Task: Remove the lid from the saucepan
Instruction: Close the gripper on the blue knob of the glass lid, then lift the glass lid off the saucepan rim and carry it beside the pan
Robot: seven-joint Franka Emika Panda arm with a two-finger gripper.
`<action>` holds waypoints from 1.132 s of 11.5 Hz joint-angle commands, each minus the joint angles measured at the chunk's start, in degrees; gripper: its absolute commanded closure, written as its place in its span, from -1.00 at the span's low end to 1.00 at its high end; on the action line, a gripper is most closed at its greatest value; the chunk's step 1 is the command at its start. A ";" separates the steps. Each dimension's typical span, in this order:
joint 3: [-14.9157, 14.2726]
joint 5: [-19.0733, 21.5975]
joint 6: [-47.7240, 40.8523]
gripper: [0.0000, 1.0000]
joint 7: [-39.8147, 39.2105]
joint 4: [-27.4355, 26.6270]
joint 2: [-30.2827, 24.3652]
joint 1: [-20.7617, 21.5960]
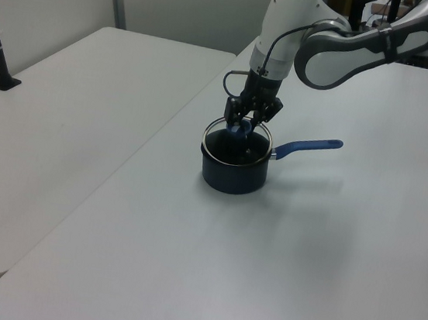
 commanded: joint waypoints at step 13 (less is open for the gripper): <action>0.23 9.93 -27.75 1.00 -62.50 -1.52 -14.67 -12.41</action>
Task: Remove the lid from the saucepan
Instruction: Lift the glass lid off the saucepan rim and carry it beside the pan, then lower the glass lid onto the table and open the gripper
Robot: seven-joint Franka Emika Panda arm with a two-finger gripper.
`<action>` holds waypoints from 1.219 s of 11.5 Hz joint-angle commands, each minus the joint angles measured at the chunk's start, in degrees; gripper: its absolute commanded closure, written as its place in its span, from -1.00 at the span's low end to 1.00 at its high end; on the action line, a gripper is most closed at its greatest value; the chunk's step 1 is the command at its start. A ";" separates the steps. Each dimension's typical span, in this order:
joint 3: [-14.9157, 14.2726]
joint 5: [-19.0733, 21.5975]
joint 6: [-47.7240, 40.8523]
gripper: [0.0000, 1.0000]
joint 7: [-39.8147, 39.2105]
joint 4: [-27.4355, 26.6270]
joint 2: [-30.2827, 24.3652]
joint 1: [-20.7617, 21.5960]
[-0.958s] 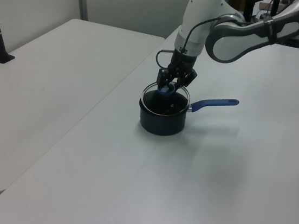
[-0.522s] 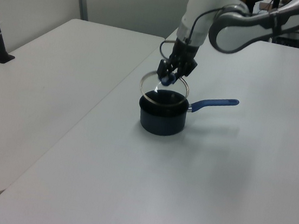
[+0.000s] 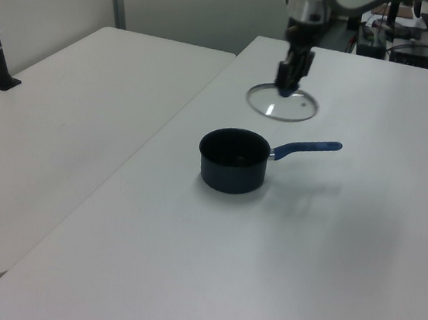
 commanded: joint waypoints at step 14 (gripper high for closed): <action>0.25 -10.24 19.32 1.00 -33.12 -31.46 -6.74 -17.38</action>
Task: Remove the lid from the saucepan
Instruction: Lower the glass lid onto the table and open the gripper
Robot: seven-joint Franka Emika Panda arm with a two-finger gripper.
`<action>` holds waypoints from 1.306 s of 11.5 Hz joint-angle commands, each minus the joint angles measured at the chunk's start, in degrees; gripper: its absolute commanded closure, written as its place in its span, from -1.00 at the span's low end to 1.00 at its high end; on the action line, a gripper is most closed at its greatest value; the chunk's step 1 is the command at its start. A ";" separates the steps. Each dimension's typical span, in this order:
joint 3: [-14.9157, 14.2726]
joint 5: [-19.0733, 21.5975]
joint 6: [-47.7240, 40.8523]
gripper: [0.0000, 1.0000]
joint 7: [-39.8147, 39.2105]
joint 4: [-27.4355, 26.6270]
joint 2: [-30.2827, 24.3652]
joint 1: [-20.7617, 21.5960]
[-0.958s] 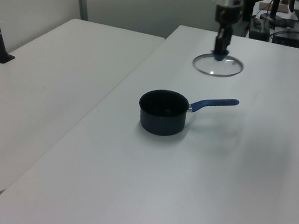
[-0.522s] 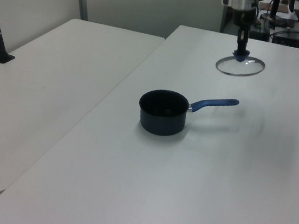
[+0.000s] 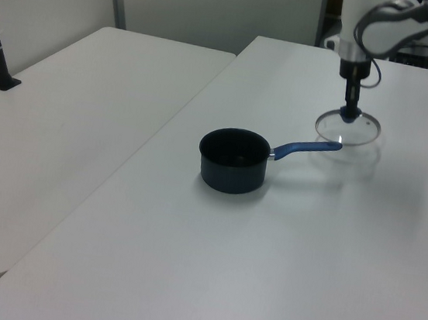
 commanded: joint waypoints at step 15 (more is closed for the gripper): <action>2.76 -0.45 -25.55 -1.00 22.95 19.52 -3.81 -0.69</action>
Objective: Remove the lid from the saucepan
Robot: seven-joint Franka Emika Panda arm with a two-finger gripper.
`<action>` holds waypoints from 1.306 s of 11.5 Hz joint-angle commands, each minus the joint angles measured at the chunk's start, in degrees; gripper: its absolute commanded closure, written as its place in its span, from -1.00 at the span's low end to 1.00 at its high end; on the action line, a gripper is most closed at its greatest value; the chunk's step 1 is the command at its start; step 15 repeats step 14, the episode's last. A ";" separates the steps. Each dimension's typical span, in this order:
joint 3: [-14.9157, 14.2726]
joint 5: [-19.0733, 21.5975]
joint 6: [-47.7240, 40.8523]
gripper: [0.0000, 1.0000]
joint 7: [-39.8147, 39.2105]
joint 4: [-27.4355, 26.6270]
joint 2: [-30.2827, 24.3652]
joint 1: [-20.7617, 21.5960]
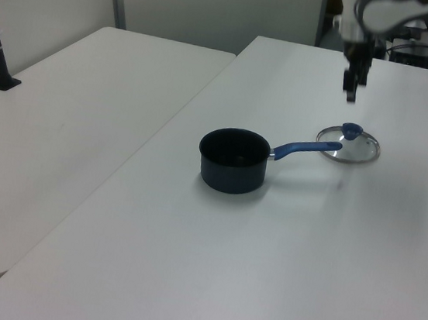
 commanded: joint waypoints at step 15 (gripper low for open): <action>-8.93 8.01 -9.37 -1.00 0.36 8.25 -11.82 15.84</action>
